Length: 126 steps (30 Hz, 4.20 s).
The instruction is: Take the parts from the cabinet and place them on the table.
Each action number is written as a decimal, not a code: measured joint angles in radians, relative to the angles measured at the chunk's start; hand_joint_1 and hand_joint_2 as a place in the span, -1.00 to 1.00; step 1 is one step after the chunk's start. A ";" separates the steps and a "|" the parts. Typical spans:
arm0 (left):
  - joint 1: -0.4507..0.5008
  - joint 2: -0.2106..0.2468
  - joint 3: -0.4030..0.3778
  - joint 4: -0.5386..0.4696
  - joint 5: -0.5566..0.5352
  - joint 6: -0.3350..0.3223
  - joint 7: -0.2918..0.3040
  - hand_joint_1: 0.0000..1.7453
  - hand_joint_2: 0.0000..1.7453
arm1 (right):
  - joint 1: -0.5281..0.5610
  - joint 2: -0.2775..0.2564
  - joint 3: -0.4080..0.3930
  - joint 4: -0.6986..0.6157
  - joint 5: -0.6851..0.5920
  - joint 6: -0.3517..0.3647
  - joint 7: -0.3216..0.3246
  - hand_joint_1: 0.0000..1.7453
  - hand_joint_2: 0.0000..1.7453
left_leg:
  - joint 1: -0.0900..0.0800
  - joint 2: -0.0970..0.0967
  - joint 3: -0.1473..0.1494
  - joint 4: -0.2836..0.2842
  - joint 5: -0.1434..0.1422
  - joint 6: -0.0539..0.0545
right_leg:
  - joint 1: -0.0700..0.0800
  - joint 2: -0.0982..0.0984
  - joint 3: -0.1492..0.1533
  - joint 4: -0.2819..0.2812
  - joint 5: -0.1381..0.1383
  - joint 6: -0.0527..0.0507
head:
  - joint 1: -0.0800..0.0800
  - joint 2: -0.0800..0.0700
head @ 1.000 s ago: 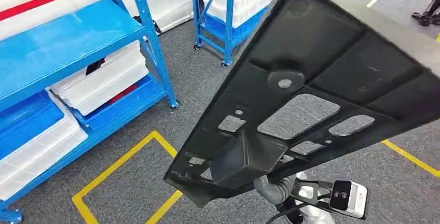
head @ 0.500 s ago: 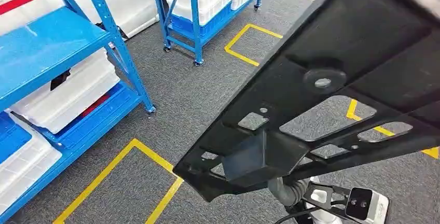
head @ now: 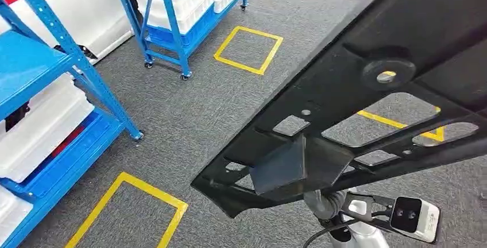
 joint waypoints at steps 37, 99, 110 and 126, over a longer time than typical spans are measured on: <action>0.009 0.005 0.015 -0.006 0.018 0.020 0.010 -1.00 1.00 | 0.109 0.098 -0.020 0.026 0.105 0.111 -0.011 1.00 1.00 | -0.002 0.070 0.013 -0.016 0.009 0.026 | -0.005 -0.076 -0.051 0.087 -0.061 0.038 | 0.000 0.000; 0.019 0.015 0.055 -0.003 -0.006 0.055 0.010 -1.00 1.00 | 0.329 0.123 -0.196 -0.063 0.092 0.207 -0.011 1.00 1.00 | -0.007 0.094 0.010 -0.018 0.007 0.036 | -0.005 -0.091 -0.060 0.139 -0.115 0.038 | 0.000 0.000; 0.006 0.007 0.040 0.000 -0.034 0.029 0.015 -1.00 1.00 | 0.394 0.024 -0.061 -0.112 0.165 0.031 -0.011 1.00 1.00 | -0.013 0.207 0.024 -0.007 -0.012 -0.002 | -0.002 -0.149 0.036 -0.012 -0.043 0.028 | 0.000 0.000; -0.011 0.000 0.027 0.003 0.010 -0.006 0.010 -1.00 1.00 | -0.118 0.010 0.224 0.231 0.099 0.028 -0.003 1.00 1.00 | -0.010 0.054 -0.006 0.004 0.006 0.015 | -0.009 0.020 0.008 -0.016 -0.006 0.037 | 0.000 0.000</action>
